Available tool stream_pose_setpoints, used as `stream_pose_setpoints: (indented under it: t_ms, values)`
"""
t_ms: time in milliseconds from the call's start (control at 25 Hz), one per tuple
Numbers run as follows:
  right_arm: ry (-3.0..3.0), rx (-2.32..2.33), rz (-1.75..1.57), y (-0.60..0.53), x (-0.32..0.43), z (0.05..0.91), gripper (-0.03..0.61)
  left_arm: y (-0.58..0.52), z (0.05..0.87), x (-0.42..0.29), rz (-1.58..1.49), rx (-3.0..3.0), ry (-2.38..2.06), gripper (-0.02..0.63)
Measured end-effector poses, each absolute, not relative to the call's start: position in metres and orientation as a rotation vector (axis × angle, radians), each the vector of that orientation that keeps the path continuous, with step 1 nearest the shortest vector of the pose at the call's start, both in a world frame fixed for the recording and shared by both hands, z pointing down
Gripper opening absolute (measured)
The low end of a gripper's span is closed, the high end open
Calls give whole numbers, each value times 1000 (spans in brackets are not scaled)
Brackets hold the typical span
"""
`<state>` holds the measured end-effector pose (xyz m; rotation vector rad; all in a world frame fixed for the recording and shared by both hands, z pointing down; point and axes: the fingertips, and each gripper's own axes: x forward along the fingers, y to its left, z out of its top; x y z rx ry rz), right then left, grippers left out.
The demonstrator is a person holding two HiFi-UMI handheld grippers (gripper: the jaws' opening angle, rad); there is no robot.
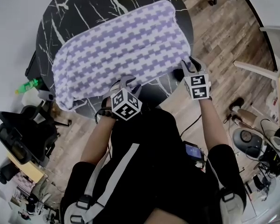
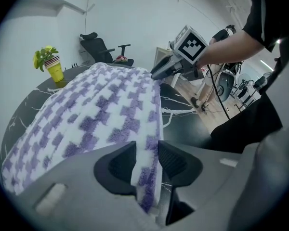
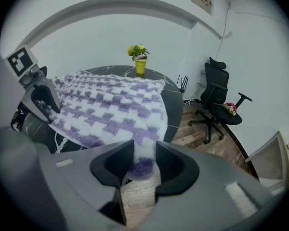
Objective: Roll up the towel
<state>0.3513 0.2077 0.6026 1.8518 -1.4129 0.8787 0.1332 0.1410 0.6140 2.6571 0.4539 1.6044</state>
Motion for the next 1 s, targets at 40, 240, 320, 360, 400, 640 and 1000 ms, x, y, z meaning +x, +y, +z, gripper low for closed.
stream_pose_setpoints:
  t_ms: [40,240,320,360,400,640,1000]
  values:
    - [-1406,1854,885,211,350,603,147,142,614,133,1602,2661,463,154]
    - [-1352,1858,903,229,342,606,147,153,614,128,1578,2677,515,156]
    - [-1319,1857,908,234,341,607,147,157,615,127,1557,2682,535,156]
    - [-1300,1858,909,235,341,608,147,158,615,128,1544,2686,541,156]
    - [-1282,1861,906,235,341,607,147,158,615,129,1531,2696,542,156]
    - [-1250,1908,840,216,321,586,147,127,593,113,1486,2808,438,186]
    - [-1365,1913,790,151,231,566,147,55,571,35,1466,2837,214,186]
